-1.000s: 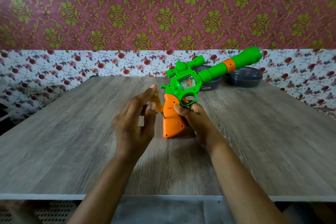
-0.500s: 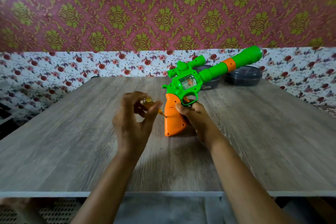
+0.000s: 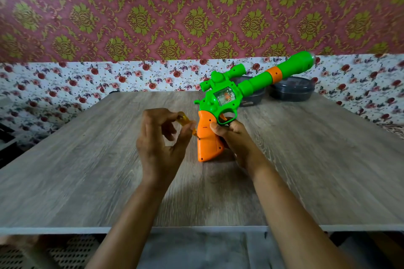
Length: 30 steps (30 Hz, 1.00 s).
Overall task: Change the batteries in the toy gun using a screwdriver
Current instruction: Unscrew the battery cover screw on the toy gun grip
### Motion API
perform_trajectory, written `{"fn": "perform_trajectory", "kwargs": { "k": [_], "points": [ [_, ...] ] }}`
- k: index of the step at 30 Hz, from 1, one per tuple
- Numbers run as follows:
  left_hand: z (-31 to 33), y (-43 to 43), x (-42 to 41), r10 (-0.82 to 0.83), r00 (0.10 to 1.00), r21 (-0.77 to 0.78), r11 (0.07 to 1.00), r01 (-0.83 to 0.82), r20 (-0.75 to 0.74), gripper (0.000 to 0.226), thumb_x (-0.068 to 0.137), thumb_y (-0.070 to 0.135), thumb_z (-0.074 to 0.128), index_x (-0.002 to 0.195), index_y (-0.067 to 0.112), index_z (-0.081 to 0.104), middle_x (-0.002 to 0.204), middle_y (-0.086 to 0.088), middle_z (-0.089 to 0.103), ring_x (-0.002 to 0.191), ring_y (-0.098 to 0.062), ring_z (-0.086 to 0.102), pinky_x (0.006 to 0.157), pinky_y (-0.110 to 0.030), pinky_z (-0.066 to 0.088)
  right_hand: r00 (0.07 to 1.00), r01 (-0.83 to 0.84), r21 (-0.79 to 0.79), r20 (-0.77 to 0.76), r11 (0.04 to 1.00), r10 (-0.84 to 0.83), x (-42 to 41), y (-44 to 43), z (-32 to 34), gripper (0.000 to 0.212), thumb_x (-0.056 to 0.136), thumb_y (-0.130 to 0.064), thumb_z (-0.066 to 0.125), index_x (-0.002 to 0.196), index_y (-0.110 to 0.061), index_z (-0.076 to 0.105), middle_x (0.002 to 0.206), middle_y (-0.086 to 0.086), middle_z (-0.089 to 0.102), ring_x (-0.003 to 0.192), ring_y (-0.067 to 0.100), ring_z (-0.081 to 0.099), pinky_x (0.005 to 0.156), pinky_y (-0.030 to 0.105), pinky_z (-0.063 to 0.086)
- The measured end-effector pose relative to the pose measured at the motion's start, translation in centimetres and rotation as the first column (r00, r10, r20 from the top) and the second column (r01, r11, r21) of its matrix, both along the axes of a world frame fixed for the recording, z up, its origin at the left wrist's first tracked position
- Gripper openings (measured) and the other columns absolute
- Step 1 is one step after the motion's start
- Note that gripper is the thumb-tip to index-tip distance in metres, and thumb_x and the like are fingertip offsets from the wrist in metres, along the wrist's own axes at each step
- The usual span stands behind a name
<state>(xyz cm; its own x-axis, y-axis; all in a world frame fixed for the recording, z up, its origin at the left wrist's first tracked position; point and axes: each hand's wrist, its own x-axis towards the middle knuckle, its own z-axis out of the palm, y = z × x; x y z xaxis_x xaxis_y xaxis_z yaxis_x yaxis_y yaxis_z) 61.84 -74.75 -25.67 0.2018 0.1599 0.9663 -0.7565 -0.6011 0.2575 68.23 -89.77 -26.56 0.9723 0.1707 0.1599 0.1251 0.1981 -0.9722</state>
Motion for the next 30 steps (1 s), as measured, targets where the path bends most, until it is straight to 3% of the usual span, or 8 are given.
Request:
{"fn": "perform_trajectory", "kwargs": {
  "k": [5, 11, 14, 16, 21, 26, 30],
  "points": [
    [-0.02, -0.23, -0.16, -0.088, 0.995, -0.108, 0.991, 0.083, -0.039, 0.034, 0.079, 0.02, 0.072, 0.096, 0.015, 0.043, 0.09, -0.011, 0.063, 0.07, -0.005, 0.06, 0.061, -0.013, 0.048, 1.0, 0.011, -0.035, -0.006, 0.999, -0.011, 0.01, -0.07, 0.02, 0.025, 0.09, -0.009, 0.054, 0.115, -0.012, 0.056, 0.106, 0.007, 0.063, 0.085, 0.01, 0.061, 0.071, 0.023, 0.054],
    [0.15, 0.0, -0.24, -0.003, 1.0, 0.085, 0.996, 0.005, -0.027, 0.021, 0.093, 0.023, 0.054, 0.111, 0.014, 0.052, 0.095, -0.011, 0.065, 0.083, -0.002, 0.058, 0.072, -0.006, 0.047, 1.0, -0.003, -0.023, -0.015, 1.0, 0.003, -0.2, -0.17, 0.23, 0.026, 0.091, -0.009, 0.053, 0.117, -0.011, 0.055, 0.099, 0.001, 0.063, 0.08, 0.006, 0.061, 0.055, 0.013, 0.054],
    [0.2, -0.14, -0.38, -0.002, 1.0, 0.124, 0.992, 0.002, -0.007, 0.025, 0.096, 0.019, 0.047, 0.12, 0.014, 0.052, 0.107, -0.005, 0.064, 0.088, -0.008, 0.062, 0.072, -0.016, 0.051, 1.0, -0.004, -0.036, -0.021, 0.999, 0.003, -0.1, -0.1, 0.02, 0.023, 0.091, -0.012, 0.055, 0.114, -0.016, 0.057, 0.101, 0.002, 0.065, 0.084, 0.009, 0.063, 0.069, 0.025, 0.058],
    [0.13, -0.14, -0.32, 0.034, 0.999, 0.131, 0.991, -0.035, 0.011, 0.029, 0.094, 0.015, 0.047, 0.123, 0.014, 0.051, 0.111, -0.001, 0.063, 0.091, -0.008, 0.064, 0.071, -0.023, 0.051, 1.0, 0.004, -0.043, -0.026, 0.999, -0.005, -0.14, -0.1, 0.05, 0.023, 0.091, -0.012, 0.055, 0.114, -0.016, 0.057, 0.102, 0.004, 0.065, 0.084, 0.009, 0.063, 0.072, 0.026, 0.057],
    [-0.02, 0.13, -0.07, 0.024, 1.0, 0.013, 1.0, -0.024, 0.002, 0.026, 0.092, 0.023, 0.058, 0.115, 0.012, 0.058, 0.098, 0.003, 0.066, 0.082, 0.0, 0.061, 0.068, -0.017, 0.052, 1.0, 0.009, -0.052, -0.012, 0.999, -0.01, -0.28, -0.13, 0.19, 0.025, 0.091, -0.01, 0.054, 0.115, -0.013, 0.056, 0.106, 0.006, 0.063, 0.083, 0.008, 0.062, 0.067, 0.021, 0.054],
    [-0.02, 0.17, -0.08, -0.028, 1.0, -0.11, 0.994, 0.027, -0.006, 0.032, 0.079, 0.028, 0.074, 0.093, 0.015, 0.048, 0.084, -0.006, 0.054, 0.061, -0.008, 0.055, 0.052, -0.027, 0.046, 1.0, 0.002, -0.046, -0.01, 0.999, -0.003, -0.3, -0.13, 0.2, 0.029, 0.091, -0.008, 0.053, 0.12, -0.007, 0.055, 0.108, 0.008, 0.061, 0.083, 0.007, 0.061, 0.065, 0.018, 0.054],
    [0.0, -0.06, -0.24, -0.058, 0.996, -0.096, 0.994, 0.052, -0.06, 0.03, 0.082, 0.029, 0.068, 0.098, 0.017, 0.046, 0.084, 0.001, 0.06, 0.063, -0.006, 0.059, 0.053, -0.029, 0.05, 1.0, 0.003, -0.023, -0.007, 1.0, -0.003, -0.29, -0.14, 0.14, 0.032, 0.091, -0.007, 0.052, 0.122, -0.004, 0.053, 0.107, 0.009, 0.061, 0.081, 0.007, 0.06, 0.058, 0.013, 0.054]
  ]
}}
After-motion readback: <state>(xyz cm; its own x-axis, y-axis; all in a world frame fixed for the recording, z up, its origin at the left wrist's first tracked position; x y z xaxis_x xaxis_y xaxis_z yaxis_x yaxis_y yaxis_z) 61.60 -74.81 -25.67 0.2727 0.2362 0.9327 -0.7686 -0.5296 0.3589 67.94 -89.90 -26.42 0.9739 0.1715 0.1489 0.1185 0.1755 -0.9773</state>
